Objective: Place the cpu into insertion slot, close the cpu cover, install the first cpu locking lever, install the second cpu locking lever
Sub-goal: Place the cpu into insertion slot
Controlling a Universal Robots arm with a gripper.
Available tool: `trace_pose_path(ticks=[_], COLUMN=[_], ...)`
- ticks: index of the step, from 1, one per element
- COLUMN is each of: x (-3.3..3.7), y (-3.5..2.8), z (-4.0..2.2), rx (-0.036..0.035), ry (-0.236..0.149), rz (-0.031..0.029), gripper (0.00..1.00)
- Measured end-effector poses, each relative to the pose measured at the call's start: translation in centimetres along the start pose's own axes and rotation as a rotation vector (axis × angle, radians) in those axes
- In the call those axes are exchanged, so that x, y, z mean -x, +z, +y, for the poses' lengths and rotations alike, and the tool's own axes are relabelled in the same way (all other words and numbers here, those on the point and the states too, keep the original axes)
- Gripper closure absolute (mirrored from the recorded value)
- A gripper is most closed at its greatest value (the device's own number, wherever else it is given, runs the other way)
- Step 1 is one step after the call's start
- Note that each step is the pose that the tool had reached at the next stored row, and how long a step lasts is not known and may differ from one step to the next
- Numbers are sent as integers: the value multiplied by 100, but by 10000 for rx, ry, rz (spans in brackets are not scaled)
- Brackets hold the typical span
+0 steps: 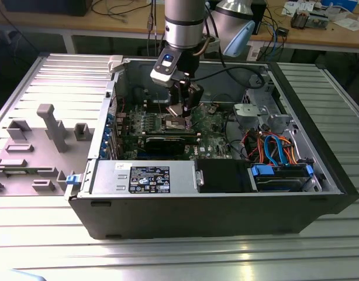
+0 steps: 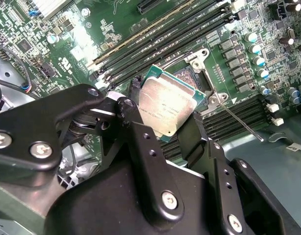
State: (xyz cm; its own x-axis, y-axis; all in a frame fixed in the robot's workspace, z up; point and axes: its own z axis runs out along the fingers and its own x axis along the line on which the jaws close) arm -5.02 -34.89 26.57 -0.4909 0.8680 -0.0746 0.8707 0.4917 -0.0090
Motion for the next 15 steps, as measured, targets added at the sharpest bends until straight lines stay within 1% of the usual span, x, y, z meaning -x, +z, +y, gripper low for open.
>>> trace_pose_path(ticks=[15], x=[0], y=[4], z=[0], rx=[-29], ry=[382], rz=[3], gripper=[45])
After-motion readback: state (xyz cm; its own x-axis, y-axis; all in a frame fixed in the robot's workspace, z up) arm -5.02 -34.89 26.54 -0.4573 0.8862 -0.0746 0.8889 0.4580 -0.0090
